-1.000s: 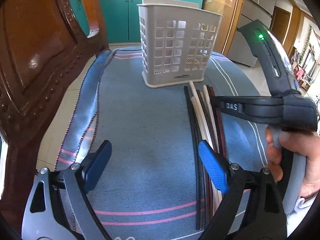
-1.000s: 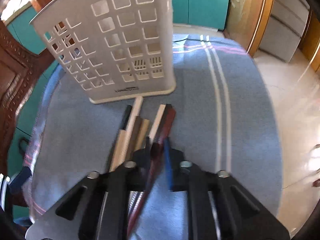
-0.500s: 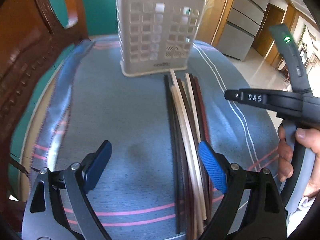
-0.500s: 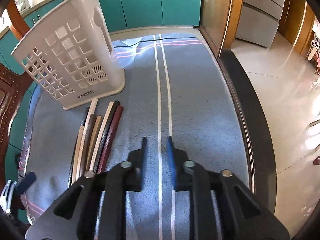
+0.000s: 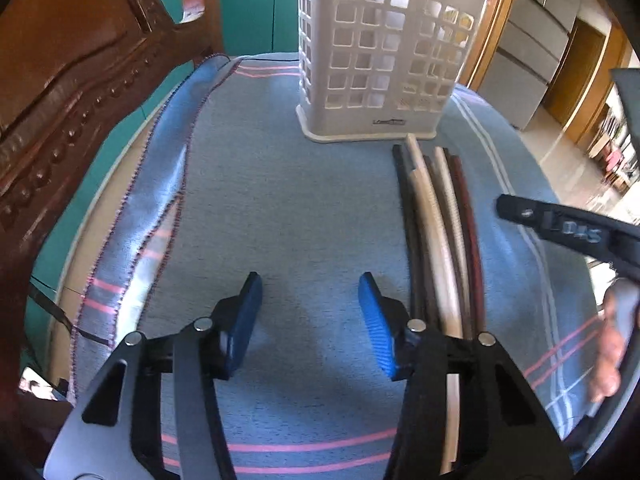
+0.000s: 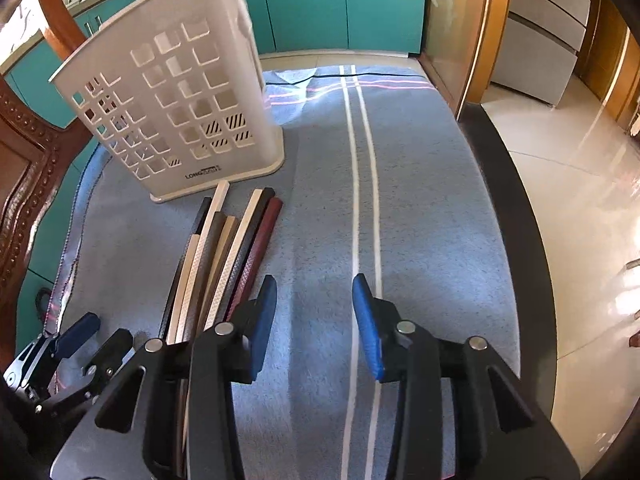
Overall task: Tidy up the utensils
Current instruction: 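Lower the right tool toward the chopstick pile while the left tool approaches it too, then grasp a dark red chopstick with the right tool while the left grasps a black one, then lift both held chopsticks up over the white utensil holder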
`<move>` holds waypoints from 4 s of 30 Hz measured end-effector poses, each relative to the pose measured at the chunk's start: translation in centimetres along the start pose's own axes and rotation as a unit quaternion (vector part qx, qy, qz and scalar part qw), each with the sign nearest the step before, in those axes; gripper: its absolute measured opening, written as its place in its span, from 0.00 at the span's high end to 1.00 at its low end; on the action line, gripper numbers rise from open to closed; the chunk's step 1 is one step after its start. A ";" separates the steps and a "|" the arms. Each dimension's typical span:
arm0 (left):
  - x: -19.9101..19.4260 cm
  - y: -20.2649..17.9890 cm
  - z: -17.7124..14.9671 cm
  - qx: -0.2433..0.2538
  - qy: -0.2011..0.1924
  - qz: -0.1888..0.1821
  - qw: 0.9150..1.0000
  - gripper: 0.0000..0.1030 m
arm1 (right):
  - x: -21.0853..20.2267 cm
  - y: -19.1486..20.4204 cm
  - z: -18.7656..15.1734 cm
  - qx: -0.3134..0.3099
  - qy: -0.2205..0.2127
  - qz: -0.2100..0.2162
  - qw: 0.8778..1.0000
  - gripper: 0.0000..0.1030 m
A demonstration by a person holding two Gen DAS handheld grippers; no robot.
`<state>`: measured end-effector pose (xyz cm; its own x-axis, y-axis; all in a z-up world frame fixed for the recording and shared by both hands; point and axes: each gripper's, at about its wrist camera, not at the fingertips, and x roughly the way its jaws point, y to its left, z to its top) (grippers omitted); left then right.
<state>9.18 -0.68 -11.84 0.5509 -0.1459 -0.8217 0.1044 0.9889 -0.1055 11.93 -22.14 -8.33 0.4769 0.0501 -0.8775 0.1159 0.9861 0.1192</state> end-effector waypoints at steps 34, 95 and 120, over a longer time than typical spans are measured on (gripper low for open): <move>-1.8 2.3 -0.5 -0.008 -0.002 0.021 1.000 0.80 | 1.7 4.9 -0.7 -0.044 0.005 0.020 0.999 0.61; 0.7 -0.1 3.9 0.058 0.020 0.018 0.998 0.37 | 1.3 -1.5 0.0 -0.013 0.018 -0.048 0.999 0.82; -12.9 -3.2 7.1 0.104 -0.149 -0.066 0.981 0.94 | -11.2 -3.3 1.2 0.013 -0.129 0.127 0.983 0.93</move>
<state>7.64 -2.17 3.09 0.7363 -0.3043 -0.6044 0.3402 0.9386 -0.0580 7.24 -26.19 1.61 0.6981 0.2485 -0.6714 -0.0140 0.9424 0.3343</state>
